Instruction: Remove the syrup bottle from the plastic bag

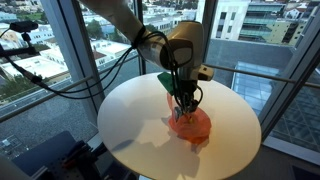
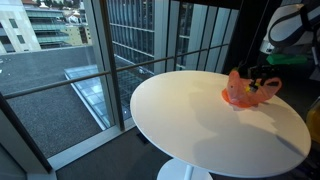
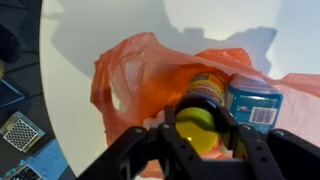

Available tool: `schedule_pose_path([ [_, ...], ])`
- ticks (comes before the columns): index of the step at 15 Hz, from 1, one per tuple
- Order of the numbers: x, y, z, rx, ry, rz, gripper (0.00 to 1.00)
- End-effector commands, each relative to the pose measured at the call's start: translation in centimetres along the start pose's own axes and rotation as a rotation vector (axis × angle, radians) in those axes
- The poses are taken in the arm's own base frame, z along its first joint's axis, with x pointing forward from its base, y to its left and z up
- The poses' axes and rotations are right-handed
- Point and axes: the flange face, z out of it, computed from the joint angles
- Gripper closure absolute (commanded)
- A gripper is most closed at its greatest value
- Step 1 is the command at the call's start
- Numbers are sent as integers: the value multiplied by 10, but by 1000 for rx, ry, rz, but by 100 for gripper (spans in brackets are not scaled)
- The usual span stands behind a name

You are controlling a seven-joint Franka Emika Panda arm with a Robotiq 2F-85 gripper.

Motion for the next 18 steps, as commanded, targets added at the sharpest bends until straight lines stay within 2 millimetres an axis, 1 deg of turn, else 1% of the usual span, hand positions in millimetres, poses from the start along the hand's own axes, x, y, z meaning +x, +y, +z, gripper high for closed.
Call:
schedule_pose_path([
  [1,-11,-6,-40,32,65,-24,80],
  [3,-16,-12,-60,46,96,-38,80],
  [6,-30,-18,-87,62,132,-61,80],
  [10,-55,-24,-116,44,158,-119,80],
  [13,-80,-32,-129,31,164,-184,80],
  [15,-96,-40,-132,37,155,-223,80],
  [16,-103,-45,-133,42,148,-244,80],
  [18,-115,-54,-128,41,138,-287,80],
])
